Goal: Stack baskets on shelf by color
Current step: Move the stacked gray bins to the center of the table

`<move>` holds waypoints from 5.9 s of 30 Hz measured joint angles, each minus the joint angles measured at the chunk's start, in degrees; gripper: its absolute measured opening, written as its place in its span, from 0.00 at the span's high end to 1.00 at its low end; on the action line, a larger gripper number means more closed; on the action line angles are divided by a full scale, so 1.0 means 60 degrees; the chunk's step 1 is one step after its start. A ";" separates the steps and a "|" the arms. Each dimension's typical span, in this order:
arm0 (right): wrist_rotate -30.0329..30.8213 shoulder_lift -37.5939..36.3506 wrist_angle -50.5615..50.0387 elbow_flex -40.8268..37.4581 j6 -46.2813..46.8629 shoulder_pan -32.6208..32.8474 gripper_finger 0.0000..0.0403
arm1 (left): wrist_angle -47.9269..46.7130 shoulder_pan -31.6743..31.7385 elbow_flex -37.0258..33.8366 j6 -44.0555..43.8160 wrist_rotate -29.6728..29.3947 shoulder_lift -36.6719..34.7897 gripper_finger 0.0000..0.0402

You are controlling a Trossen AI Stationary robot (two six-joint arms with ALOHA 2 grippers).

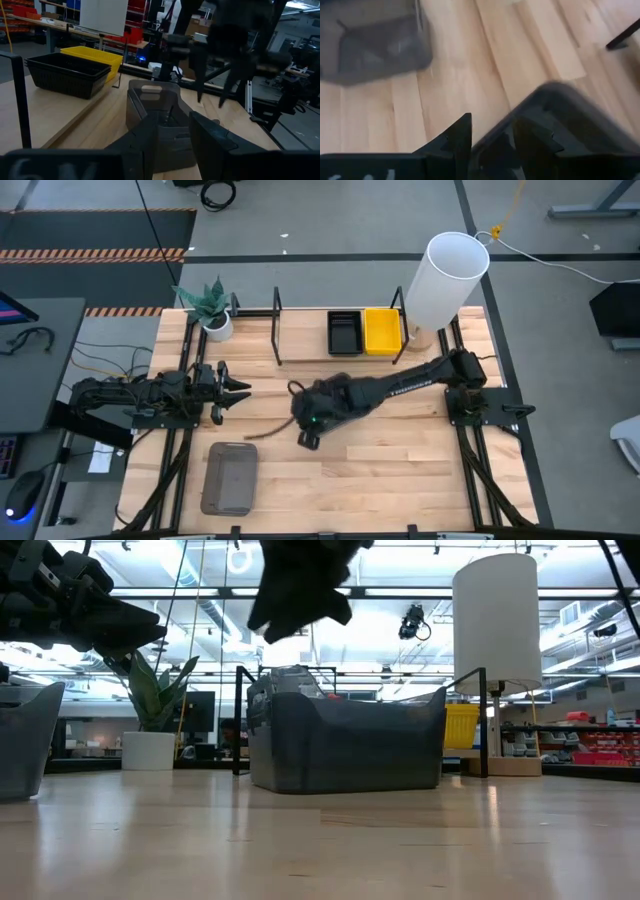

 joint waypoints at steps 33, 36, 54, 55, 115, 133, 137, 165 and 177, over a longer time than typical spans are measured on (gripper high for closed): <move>-0.0474 -0.2292 -0.5009 -0.2212 0.1096 -0.2127 0.75 | 0.0000 0.0003 0.0000 0.0000 0.0003 -0.0003 0.71; -0.0689 -0.2408 -0.4591 -0.2464 0.0953 -0.2402 0.75 | 0.0000 0.0000 0.0000 -0.0004 0.0004 -0.0003 0.71; -0.1458 -0.2369 -0.3375 -0.3383 0.1020 -0.2735 0.52 | 0.0000 0.0000 -0.0003 0.0000 0.0000 0.0000 0.71; -0.1501 -0.2362 -0.3175 -0.3543 0.1064 -0.2741 0.52 | 0.0000 0.0003 0.0000 0.0000 0.0004 0.0000 0.71; -0.2897 -0.2364 0.0406 -0.4347 -0.1784 -0.1223 0.80 | 0.0000 0.0000 0.0000 0.0000 0.0004 0.0000 0.71; -0.2962 -0.2357 -0.3760 -0.1924 -0.1278 -0.1024 0.69 | 0.0000 0.0003 0.0000 -0.0003 0.0000 -0.0003 0.71; -0.2888 -0.2368 -0.5312 -0.1821 -0.0761 -0.0715 0.69 | 0.0000 0.0002 -0.0002 -0.0004 0.0004 -0.0002 0.71; -0.1706 -0.2361 -0.1193 -0.4689 0.1416 -0.0946 0.69 | 0.0000 0.0000 0.0000 -0.0004 0.0004 0.0000 0.71; -0.3426 -0.3025 -0.1402 -0.4685 0.1348 -0.0900 0.69 | 0.0000 0.0003 0.0000 -0.0004 0.0004 -0.0003 0.71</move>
